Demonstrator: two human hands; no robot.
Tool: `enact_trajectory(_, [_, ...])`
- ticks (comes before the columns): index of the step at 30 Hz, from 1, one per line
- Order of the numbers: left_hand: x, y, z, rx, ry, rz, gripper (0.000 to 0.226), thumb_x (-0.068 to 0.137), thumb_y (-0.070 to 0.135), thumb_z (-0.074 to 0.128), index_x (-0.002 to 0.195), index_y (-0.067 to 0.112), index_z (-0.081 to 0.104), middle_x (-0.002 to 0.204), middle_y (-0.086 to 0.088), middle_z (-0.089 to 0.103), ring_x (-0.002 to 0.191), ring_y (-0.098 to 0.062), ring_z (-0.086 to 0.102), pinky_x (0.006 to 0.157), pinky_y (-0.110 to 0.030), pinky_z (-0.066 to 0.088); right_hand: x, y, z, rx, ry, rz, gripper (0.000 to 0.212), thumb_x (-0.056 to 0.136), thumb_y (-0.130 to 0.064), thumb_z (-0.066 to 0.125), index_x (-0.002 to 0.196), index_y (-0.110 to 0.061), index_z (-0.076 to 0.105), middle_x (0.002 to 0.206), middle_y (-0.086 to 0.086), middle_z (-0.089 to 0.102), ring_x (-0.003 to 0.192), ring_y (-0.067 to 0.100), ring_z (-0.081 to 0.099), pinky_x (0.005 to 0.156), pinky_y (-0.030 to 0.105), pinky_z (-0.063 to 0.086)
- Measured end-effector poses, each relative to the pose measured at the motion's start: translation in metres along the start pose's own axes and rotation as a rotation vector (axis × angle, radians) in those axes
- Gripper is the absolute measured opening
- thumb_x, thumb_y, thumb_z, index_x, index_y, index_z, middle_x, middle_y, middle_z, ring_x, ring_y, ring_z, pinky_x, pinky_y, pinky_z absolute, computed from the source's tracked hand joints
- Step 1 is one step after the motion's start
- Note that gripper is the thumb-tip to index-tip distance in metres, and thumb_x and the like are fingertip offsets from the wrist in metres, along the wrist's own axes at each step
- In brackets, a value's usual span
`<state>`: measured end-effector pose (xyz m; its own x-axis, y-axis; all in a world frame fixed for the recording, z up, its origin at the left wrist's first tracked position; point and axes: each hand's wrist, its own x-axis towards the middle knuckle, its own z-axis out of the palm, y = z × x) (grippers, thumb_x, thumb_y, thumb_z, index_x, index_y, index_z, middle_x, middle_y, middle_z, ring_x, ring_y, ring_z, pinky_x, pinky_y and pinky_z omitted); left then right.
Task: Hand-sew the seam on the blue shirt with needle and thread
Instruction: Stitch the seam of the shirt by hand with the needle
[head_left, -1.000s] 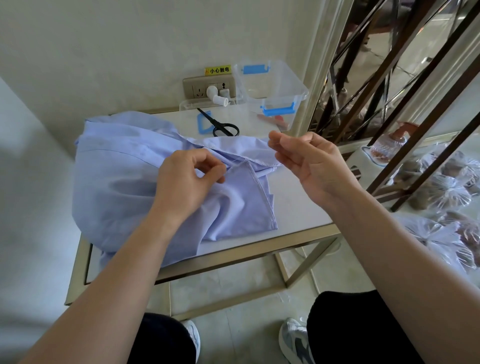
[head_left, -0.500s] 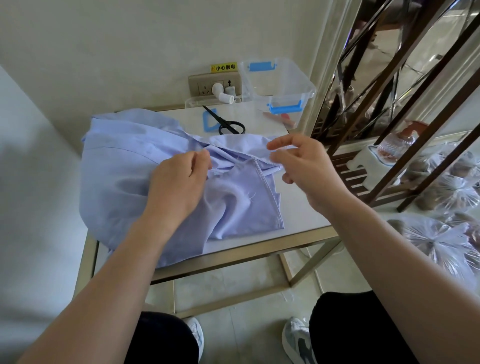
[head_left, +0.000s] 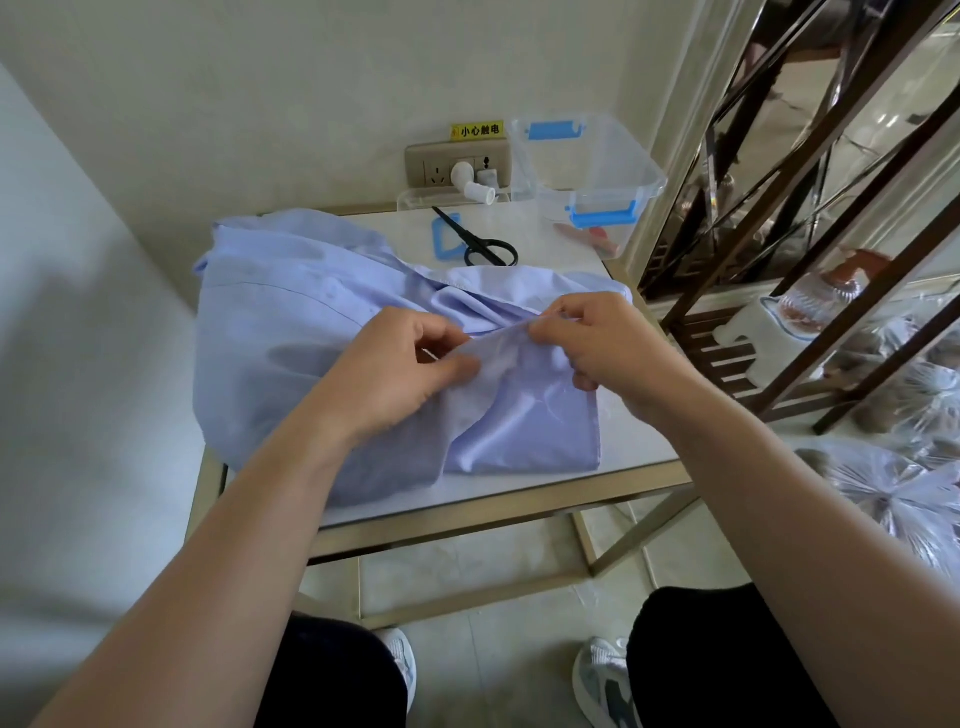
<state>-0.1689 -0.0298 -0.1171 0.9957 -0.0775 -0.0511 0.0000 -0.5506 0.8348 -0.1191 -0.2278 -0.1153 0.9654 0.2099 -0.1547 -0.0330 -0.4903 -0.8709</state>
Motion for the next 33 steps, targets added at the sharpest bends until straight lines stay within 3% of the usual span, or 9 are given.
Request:
enact_trajectory(3, [-0.002,0.004,-0.002,-0.096,-0.033,-0.013,0.014,0.092,0.018,0.066,0.082,0.021,0.074,0.078,-0.001,0.071,0.072,-0.004,0.056,0.076,-0.024,0.044,-0.003,0.001,-0.009,0.103,-0.011,0.024,0.033,0.09,-0.012,0.058,0.058,-0.014,0.05,0.052,-0.002,0.026,0.052,0.015,0.023,0.047,0.025,0.029])
enact_trajectory(6, [-0.002,0.007,-0.002,-0.123,-0.045,-0.019,0.021,0.094,0.013,0.062,0.081,0.023,0.074,0.078,0.0,0.071,0.073,-0.004,0.057,0.077,-0.024,0.045,-0.007,0.003,-0.014,0.151,-0.055,0.009,0.048,0.092,-0.012,0.058,0.045,-0.023,0.052,0.053,-0.002,0.023,0.051,0.014,0.022,0.045,0.022,0.03])
enact_trajectory(11, [0.0,0.014,0.006,-0.021,0.139,0.05,0.02,0.09,0.013,0.063,0.074,0.02,0.07,0.053,0.015,0.054,0.054,-0.003,0.042,0.057,-0.012,0.036,-0.015,0.008,-0.022,0.155,-0.124,-0.033,0.024,0.093,-0.014,0.062,0.07,-0.018,0.068,0.049,-0.01,0.029,0.048,0.01,0.026,0.047,0.021,0.03])
enact_trajectory(15, [0.001,0.019,0.007,-0.129,0.133,0.039,0.008,0.085,0.022,0.074,0.078,0.02,0.076,0.072,0.001,0.071,0.068,-0.006,0.055,0.069,-0.017,0.043,-0.019,0.01,-0.026,0.186,-0.117,-0.055,0.017,0.094,-0.013,0.063,0.078,-0.016,0.07,0.05,-0.011,0.034,0.047,0.009,0.026,0.047,0.022,0.03])
enact_trajectory(21, [0.0,0.021,0.01,-0.232,0.087,-0.037,0.007,0.084,0.023,0.075,0.078,0.024,0.077,0.082,-0.003,0.075,0.075,-0.004,0.06,0.078,-0.019,0.046,-0.02,0.013,-0.023,0.146,-0.019,-0.099,0.004,0.091,-0.021,0.068,0.094,-0.02,0.069,0.05,-0.007,0.033,0.048,0.011,0.03,0.049,0.022,0.034])
enact_trajectory(23, [0.0,0.022,0.011,-0.262,0.097,-0.046,0.008,0.085,0.021,0.074,0.078,0.022,0.078,0.085,-0.004,0.075,0.076,-0.005,0.062,0.08,-0.02,0.046,-0.021,0.014,-0.021,0.149,0.05,-0.14,0.014,0.088,-0.024,0.07,0.099,-0.022,0.062,0.049,-0.007,0.031,0.049,0.015,0.032,0.05,0.025,0.034])
enact_trajectory(28, [0.0,0.023,0.012,-0.302,0.115,-0.042,0.007,0.087,0.019,0.072,0.082,0.017,0.077,0.083,-0.003,0.075,0.076,-0.002,0.063,0.078,-0.016,0.046,-0.029,0.007,-0.005,0.123,0.015,-0.268,0.026,0.082,-0.029,0.077,0.081,-0.01,0.06,0.048,-0.003,0.028,0.045,0.012,0.021,0.048,0.026,0.021])
enact_trajectory(33, [0.0,0.023,0.014,-0.31,0.064,-0.018,0.014,0.09,0.016,0.067,0.081,0.015,0.077,0.081,-0.001,0.076,0.08,-0.002,0.064,0.082,-0.015,0.047,-0.03,0.004,0.009,0.047,0.074,-0.266,0.035,0.077,-0.037,0.08,0.078,-0.008,0.062,0.04,-0.011,0.026,0.04,0.009,0.022,0.042,0.017,0.018])
